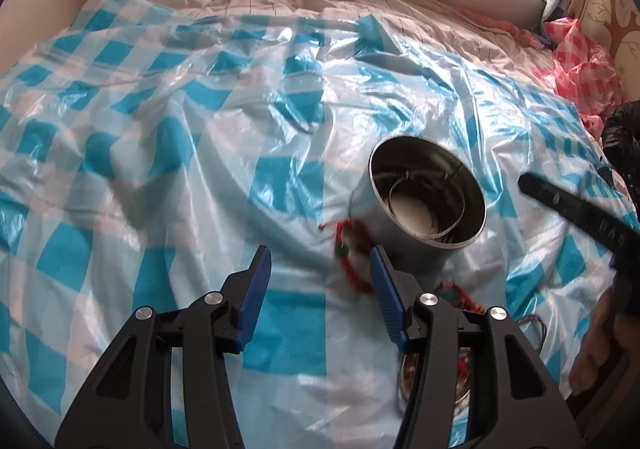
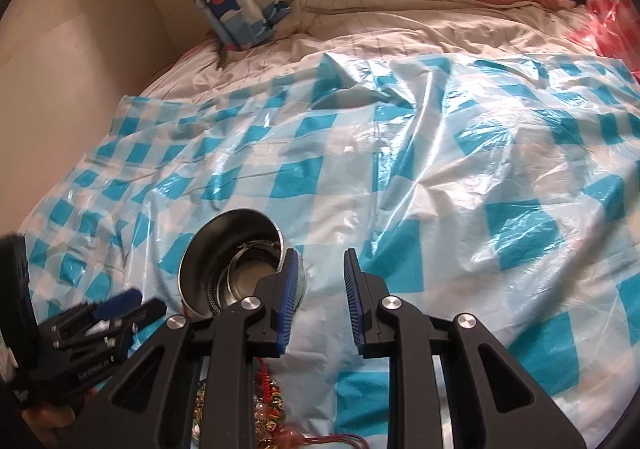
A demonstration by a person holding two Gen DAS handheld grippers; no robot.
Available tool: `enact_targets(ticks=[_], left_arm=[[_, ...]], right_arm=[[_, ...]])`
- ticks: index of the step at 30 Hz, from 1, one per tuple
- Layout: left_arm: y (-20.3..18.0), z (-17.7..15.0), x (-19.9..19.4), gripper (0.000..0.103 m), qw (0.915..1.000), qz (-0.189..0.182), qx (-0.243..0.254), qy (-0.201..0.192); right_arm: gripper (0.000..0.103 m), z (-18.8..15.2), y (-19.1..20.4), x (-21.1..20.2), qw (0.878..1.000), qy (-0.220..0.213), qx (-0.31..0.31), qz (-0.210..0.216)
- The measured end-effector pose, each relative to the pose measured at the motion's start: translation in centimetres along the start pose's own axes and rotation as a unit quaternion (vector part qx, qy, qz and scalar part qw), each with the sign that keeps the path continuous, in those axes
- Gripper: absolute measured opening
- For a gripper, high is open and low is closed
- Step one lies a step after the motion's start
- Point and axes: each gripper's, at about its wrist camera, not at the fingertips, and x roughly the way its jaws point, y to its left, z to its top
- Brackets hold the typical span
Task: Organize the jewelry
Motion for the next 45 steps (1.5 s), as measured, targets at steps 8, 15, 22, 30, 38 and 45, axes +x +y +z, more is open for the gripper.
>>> enact_targets(ticks=[8,15,22,30,38,45], left_arm=[[-0.5,-1.3,0.1,0.049,0.9998,0.003,0.013,0.012],[-1.3,-1.5,0.1,0.049,0.9996,0.008,0.022,0.015],[-2.1,-0.8,3.0,0.049,0.9983,0.033,0.034,0.033],[-2.2,-0.9,3.8,0.031,0.9974,0.055,0.039,0.024],[-1.2,-2.2,2.5,0.007,0.9981,0.045,0.033,0.026],[-0.6,-3.2,1.3,0.007,0.9985,0.039,0.027,0.027]], right_arm=[[0.025,-2.1,0.6,-2.5,1.0,0.0,-0.014,0.003],[0.025,-5.4,1.1,-4.0,0.999,0.019,-0.031,0.005],[0.026,-6.7,0.4,-4.6,0.999,0.024,-0.024,-0.003],[0.026,-6.9,0.3,-3.5,0.998,0.046,-0.031,0.003],[0.026,-6.9,0.0,-3.2,0.997,0.062,-0.026,0.025],[0.026,-6.8,2.8,-1.3,0.993,0.082,-0.08,0.037]])
